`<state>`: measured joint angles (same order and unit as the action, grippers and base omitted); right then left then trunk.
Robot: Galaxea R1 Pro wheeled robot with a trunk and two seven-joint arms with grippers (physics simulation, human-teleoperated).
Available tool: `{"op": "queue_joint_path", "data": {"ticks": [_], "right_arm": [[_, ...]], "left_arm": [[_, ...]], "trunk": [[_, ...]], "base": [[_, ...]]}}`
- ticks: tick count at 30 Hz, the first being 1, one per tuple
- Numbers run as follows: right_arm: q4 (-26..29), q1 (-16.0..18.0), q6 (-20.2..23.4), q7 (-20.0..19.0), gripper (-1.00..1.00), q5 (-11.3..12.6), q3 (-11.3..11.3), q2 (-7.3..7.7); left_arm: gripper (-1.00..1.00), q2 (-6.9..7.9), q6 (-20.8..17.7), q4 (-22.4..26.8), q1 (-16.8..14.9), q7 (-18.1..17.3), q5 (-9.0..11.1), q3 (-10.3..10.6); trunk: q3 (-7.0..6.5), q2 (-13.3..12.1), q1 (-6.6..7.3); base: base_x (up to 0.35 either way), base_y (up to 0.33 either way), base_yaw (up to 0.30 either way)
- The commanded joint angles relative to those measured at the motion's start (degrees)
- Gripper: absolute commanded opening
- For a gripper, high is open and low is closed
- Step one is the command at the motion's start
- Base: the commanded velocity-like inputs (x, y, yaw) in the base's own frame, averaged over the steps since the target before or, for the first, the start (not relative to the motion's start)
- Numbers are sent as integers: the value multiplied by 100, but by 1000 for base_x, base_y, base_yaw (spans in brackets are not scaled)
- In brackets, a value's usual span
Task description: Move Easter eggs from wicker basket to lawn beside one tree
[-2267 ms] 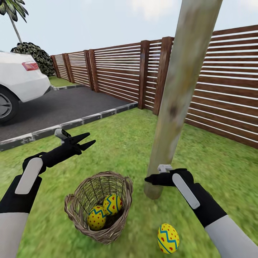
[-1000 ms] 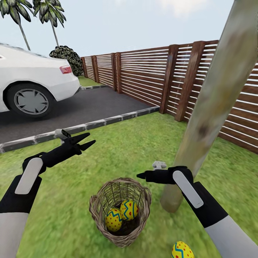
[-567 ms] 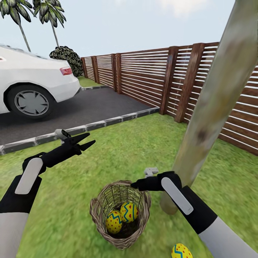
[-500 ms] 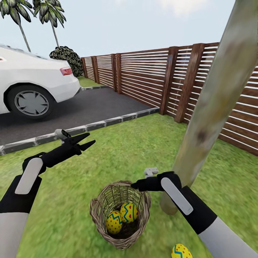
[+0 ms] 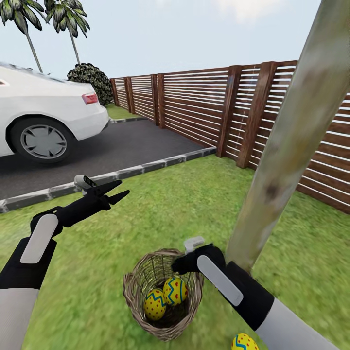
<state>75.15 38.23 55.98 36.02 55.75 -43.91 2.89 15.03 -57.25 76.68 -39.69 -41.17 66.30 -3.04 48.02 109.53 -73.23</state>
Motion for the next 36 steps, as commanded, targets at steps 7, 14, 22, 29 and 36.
{"op": "queue_joint_path", "data": {"ticks": [7,14,22,29,36], "right_arm": [[-278,9,-18,104,100,-514,-754,-184],[-289,9,-26,99,100,-849,-917,-209],[-298,9,-34,105,100,-864,-918,-210],[-207,171,-96,98,100,-775,-861,-258],[-422,398,-274,46,100,-562,-637,-482]], "left_arm": [[100,0,-23,-16,-4,-22,-11,-4],[100,5,-23,-23,-4,-22,-11,-9],[100,7,-23,-35,-4,-22,-19,-13],[100,169,14,41,121,-33,-8,-82],[100,249,12,214,137,-41,-19,-153]], "trunk": [[5,2,1],[5,2,1],[5,2,1],[5,2,1],[5,2,1]], "base": [[0,0,0],[0,0,173],[0,0,273],[0,0,22],[0,0,0]]}}
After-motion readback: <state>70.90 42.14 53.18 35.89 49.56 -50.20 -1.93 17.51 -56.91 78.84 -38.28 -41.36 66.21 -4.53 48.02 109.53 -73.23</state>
